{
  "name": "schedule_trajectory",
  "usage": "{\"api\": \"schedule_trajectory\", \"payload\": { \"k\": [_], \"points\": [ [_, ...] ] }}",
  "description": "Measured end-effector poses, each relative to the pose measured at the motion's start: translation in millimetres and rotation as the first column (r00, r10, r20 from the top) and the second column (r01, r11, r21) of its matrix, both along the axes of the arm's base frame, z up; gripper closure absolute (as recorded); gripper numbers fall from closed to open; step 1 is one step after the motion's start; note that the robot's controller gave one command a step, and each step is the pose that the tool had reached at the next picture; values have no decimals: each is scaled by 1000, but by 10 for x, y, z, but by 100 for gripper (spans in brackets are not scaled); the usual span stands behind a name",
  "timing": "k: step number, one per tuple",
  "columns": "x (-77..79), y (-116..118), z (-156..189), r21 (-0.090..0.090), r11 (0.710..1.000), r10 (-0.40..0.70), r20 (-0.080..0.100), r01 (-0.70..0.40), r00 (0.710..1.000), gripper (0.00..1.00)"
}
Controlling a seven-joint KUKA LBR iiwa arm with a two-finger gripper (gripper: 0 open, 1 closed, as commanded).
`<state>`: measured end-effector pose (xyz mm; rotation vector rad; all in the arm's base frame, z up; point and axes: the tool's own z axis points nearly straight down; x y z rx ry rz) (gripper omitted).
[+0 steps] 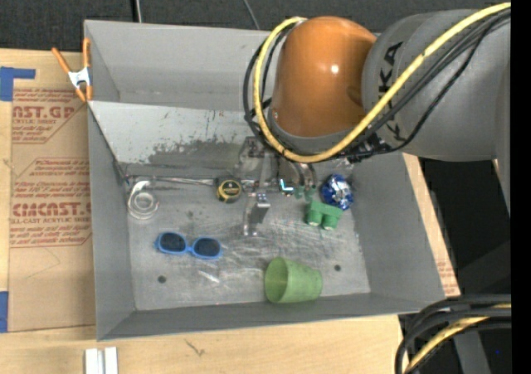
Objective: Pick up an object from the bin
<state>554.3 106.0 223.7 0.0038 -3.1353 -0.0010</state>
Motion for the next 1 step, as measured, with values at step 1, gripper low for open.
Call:
{"api": "schedule_trajectory", "payload": {
  "k": [1],
  "points": [
    [-147,780,-1521,1,1000,-15,13,15,1000,0]
  ]
}}
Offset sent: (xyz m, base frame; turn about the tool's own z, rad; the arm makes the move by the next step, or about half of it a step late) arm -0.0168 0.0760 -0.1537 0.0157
